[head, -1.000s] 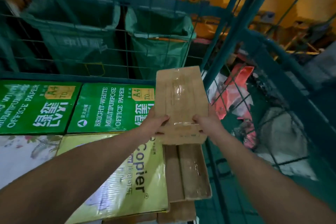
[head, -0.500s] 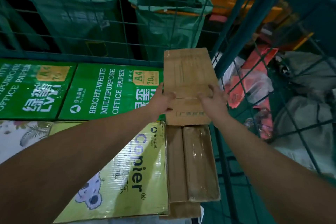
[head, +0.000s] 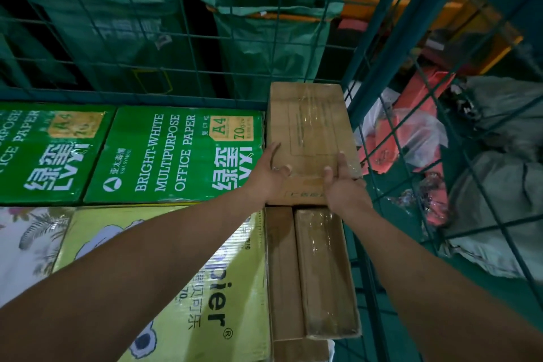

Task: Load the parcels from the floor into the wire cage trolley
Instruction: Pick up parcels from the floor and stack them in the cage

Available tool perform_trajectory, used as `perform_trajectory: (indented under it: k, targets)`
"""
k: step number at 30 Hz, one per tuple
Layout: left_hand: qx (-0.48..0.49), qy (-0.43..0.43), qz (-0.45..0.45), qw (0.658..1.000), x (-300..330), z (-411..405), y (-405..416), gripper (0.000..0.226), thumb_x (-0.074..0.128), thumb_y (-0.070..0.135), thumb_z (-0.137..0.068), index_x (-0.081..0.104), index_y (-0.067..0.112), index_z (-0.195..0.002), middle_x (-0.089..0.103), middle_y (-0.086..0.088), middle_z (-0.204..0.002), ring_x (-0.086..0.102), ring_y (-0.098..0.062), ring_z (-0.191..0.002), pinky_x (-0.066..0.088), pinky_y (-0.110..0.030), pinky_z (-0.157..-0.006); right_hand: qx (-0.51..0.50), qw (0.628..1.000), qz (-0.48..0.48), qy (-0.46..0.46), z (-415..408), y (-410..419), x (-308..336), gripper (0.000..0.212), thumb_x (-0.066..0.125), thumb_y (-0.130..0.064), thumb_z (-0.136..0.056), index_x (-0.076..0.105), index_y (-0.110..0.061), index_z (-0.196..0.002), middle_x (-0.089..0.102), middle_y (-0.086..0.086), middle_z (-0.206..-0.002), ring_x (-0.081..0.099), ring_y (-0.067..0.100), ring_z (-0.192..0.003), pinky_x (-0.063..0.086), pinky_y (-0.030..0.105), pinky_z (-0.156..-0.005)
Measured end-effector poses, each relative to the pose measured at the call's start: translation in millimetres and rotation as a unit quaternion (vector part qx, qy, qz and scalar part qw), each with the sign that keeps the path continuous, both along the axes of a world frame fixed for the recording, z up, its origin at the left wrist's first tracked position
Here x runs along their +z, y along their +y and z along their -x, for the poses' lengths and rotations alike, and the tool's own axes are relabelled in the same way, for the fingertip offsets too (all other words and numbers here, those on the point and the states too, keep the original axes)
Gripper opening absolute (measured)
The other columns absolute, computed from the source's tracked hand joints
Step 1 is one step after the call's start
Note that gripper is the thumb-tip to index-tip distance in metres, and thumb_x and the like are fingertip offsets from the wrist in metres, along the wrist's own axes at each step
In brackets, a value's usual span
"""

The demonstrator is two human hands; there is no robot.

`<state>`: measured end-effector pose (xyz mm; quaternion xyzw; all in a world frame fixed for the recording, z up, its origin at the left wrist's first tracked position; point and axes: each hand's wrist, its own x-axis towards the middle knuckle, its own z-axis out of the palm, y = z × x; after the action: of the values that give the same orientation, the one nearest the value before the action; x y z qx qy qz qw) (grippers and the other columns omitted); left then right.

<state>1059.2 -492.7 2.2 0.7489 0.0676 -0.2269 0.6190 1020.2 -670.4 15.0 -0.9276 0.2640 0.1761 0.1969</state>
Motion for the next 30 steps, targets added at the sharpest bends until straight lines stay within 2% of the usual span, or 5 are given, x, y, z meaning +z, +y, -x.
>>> perform_trajectory:
  k: [3,10,16,23,30]
  targets:
    - [0.001,0.054,-0.017,0.998,21.9,8.7,-5.0,0.069,0.061,0.026,-0.102,0.025,0.049,-0.157,0.04,0.001,-0.157,0.06,-0.013,-0.093,0.06,-0.045,-0.091,-0.004,0.998,-0.068,0.016,1.5,-10.4,13.2,0.064,0.023,-0.053,-0.108,-0.009,-0.039,-0.161,0.029,0.016,-0.165,0.027,0.039,-0.15,0.03,0.049,-0.12]
    - [-0.077,0.062,-0.054,0.994,104.2,37.1,18.5,0.069,0.06,0.029,-0.102,0.025,0.028,-0.161,0.041,0.001,-0.153,0.052,-0.012,-0.109,0.05,-0.027,-0.081,-0.138,0.949,-0.269,-0.086,41.5,30.1,64.5,0.063,0.054,-0.019,-0.104,0.024,-0.016,-0.159,0.038,0.014,-0.157,0.046,0.035,-0.137,0.041,0.042,-0.111]
    - [-0.097,0.043,-0.043,0.993,186.1,81.6,70.2,0.062,0.062,0.027,-0.101,0.035,0.025,-0.157,0.037,0.003,-0.16,0.046,-0.024,-0.136,0.05,-0.042,-0.105,-0.288,0.854,-0.424,-0.089,78.5,90.4,134.1,0.017,0.046,-0.034,-0.107,0.053,-0.022,-0.118,0.061,0.001,-0.082,0.052,0.008,-0.038,0.031,0.014,-0.033]
    - [-0.13,0.027,0.048,0.99,282.5,158.7,143.7,0.031,0.064,0.036,-0.1,0.056,0.033,-0.13,0.057,0.005,-0.136,0.057,-0.017,-0.12,0.053,-0.038,-0.099,-0.289,0.794,-0.509,-0.165,180.5,164.8,240.9,0.025,0.042,-0.037,-0.109,0.053,-0.027,-0.128,0.067,0.0,-0.105,0.063,0.014,-0.084,0.051,0.032,-0.082]
    - [-0.213,0.03,0.12,0.969,349.1,288.8,209.9,0.002,0.06,0.034,-0.103,0.062,0.032,-0.103,0.066,0.015,-0.098,0.065,-0.012,-0.099,0.053,-0.032,-0.093,-0.356,0.7,-0.542,-0.298,321.5,254.8,318.6,0.022,0.052,-0.03,-0.104,0.064,-0.02,-0.118,0.063,0.003,-0.092,0.058,0.013,-0.074,0.054,0.022,-0.058]
